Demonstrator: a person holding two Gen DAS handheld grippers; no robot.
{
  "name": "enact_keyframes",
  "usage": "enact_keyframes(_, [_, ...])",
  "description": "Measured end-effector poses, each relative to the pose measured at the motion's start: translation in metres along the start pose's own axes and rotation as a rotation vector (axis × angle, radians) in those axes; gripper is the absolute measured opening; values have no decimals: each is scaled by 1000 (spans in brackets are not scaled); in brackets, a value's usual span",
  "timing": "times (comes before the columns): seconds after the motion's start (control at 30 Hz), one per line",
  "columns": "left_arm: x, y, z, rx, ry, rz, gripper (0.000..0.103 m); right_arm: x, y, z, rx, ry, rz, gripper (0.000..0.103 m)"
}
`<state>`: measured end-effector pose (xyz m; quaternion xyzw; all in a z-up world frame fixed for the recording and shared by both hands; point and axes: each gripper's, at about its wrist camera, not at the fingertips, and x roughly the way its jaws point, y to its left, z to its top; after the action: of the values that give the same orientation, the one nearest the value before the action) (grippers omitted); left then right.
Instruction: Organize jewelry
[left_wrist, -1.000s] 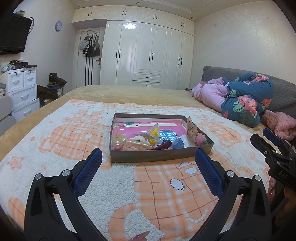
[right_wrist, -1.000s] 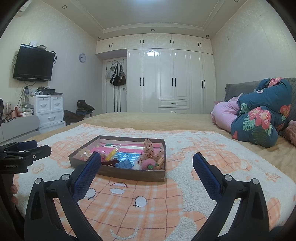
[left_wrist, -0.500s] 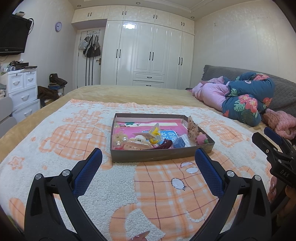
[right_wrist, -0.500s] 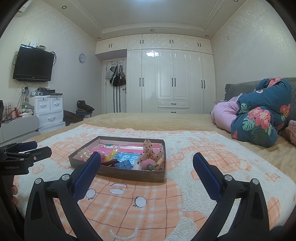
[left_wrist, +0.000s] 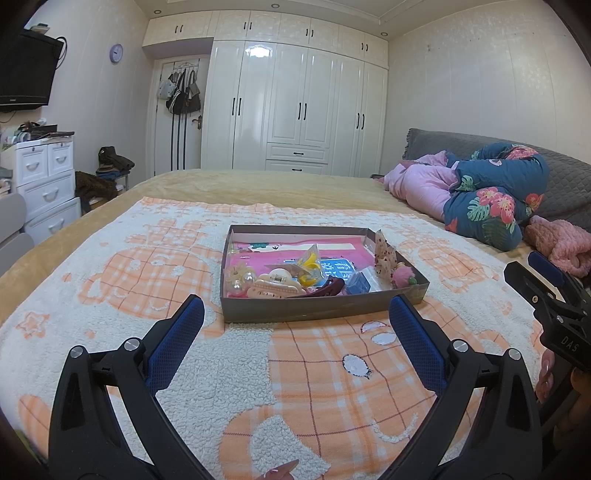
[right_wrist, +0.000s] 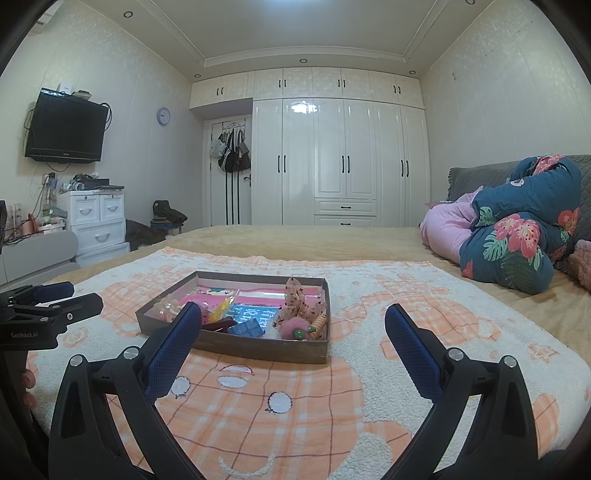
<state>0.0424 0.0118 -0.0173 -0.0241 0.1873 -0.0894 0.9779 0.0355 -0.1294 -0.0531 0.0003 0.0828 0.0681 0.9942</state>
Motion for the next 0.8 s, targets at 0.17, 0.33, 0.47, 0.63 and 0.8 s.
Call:
enact_keyframes(0.17, [0, 1, -1, 1, 2, 6, 92, 1, -1, 0, 0, 1, -4, 97])
enact_keyframes(0.33, [1, 5, -2, -5, 13, 12, 92, 1, -1, -1, -1, 6, -8, 97])
enact_keyframes(0.47, [5, 8, -2, -11, 29, 31, 92, 1, -1, -1, 0, 6, -9, 97])
enact_keyframes(0.63, [6, 8, -2, -5, 29, 42, 92, 4, -4, -2, 16, 14, -22, 97])
enact_keyframes(0.8, [14, 23, 0, -52, 54, 84, 92, 15, -19, -3, 56, 42, -54, 97])
